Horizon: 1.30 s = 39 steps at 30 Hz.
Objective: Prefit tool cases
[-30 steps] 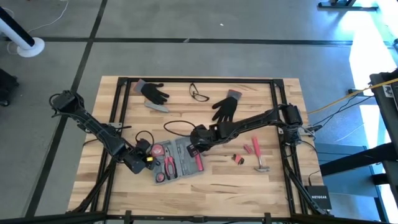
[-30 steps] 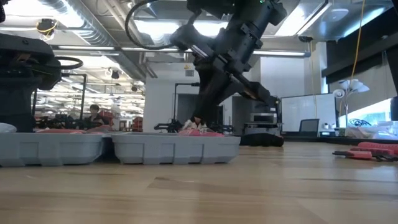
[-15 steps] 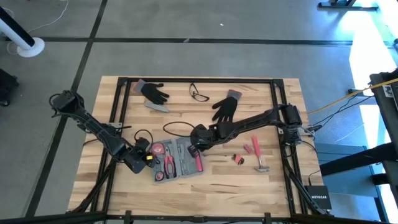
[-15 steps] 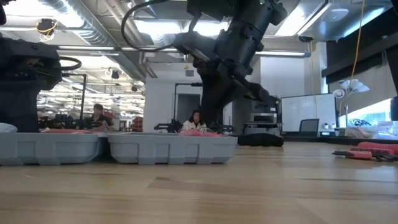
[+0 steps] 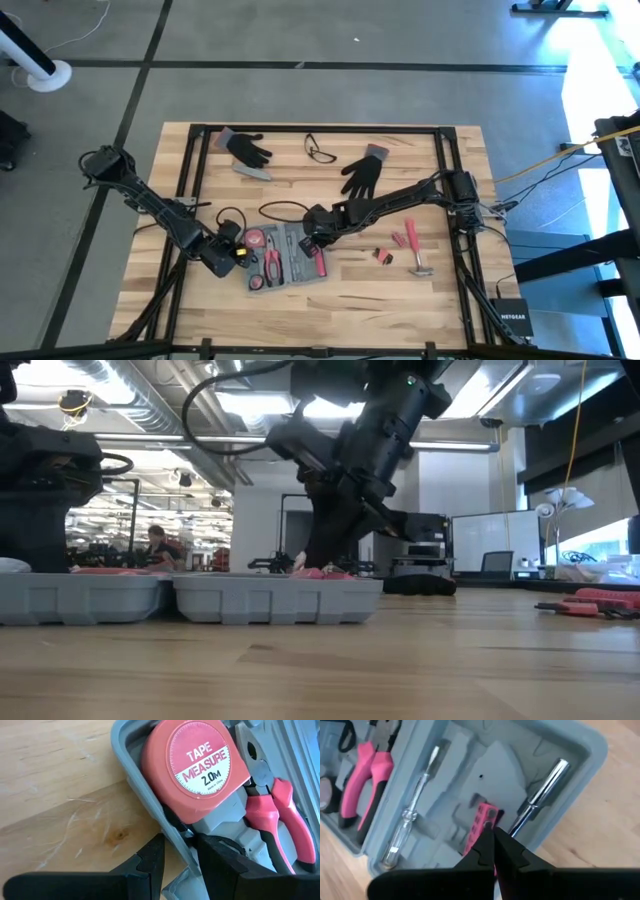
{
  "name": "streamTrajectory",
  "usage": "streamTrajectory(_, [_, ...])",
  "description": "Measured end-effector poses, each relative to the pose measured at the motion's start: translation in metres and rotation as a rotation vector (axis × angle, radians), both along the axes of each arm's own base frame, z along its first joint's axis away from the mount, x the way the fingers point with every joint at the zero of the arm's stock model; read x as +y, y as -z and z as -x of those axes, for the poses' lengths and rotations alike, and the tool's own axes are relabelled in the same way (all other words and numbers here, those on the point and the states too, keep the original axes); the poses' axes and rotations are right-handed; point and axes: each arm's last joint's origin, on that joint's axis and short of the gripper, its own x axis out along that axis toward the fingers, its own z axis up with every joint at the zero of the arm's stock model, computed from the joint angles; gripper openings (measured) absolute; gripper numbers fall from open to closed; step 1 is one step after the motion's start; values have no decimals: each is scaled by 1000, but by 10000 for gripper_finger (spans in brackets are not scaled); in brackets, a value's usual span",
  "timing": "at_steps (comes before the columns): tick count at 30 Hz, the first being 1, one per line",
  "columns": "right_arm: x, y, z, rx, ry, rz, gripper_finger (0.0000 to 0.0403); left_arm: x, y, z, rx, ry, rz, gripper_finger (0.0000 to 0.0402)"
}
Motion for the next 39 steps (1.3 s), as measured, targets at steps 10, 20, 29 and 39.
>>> streamTrajectory(10, [0, -1, 0, -4, -9, -9, 0, 1, 0, 0, 3, 6, -9, 106])
streamTrajectory(20, [-14, -7, 0, -13, 15, 19, 0, 1, 0, 0, 3, 4, -8, 106])
streamTrajectory(29, [-6, -5, -2, -32, -4, 12, 0, 1, 0, 0, 2, 1, -6, 106])
streamTrajectory(39, [-6, 1, -3, -24, 5, 23, 0, 1, 0, 0, 1, 3, -7, 106])
